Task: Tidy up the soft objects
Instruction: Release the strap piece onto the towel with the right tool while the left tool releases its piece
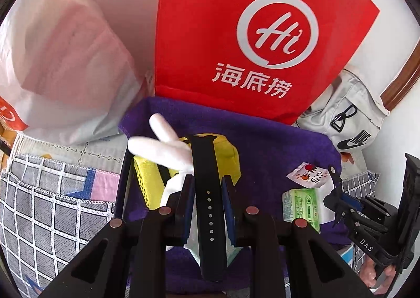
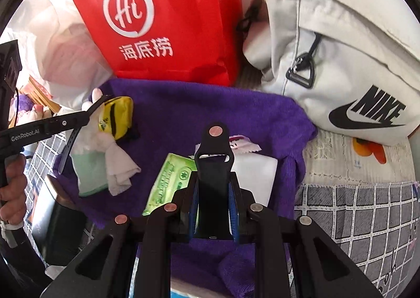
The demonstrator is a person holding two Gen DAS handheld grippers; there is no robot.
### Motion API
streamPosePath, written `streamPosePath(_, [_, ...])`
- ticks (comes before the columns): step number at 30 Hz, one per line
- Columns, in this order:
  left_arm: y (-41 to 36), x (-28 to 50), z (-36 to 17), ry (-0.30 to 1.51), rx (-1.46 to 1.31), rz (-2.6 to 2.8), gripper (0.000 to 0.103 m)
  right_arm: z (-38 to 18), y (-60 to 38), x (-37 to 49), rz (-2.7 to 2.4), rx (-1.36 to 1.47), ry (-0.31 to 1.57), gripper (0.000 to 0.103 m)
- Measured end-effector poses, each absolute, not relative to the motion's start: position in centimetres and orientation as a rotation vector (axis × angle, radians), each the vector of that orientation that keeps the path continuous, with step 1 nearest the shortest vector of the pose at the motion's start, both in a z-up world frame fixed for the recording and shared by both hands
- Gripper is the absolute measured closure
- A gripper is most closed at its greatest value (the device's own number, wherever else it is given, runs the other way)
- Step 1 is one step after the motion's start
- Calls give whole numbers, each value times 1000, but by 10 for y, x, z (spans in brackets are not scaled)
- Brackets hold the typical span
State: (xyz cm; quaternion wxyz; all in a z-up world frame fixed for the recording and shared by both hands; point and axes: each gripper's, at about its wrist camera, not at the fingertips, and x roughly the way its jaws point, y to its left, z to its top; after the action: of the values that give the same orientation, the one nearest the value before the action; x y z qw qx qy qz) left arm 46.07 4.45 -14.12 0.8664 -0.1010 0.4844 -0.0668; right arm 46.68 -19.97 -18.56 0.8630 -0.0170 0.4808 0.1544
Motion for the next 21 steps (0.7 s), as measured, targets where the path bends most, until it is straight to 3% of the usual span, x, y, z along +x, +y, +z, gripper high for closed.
streamPosePath(11, [46,463,-147,1034,-219,-156,82,-193,-200,472,311,-32,1041,81])
streamPosePath(13, [45,463,-148,1032,-214,-170,82,-193,-200,473,306,-32,1045,69])
streamPosePath(14, [45,464,-148,1034,-214,-171,82,-192,-199,473,312,-33,1046,53])
streamPosePath(15, [45,464,-148,1034,-219,-174,82,-191,-199,472,317,-35,1044,48])
streamPosePath(17, [46,463,-147,1033,-233,-187,82,-184,-197,468,310,-50,1012,48])
streamPosePath(19, [46,462,-144,1034,-236,-196,74,-177,-196,464,310,-52,999,48])
streamPosePath(21, [46,458,-136,1021,-234,-203,60,-168,-195,459,314,-41,976,48])
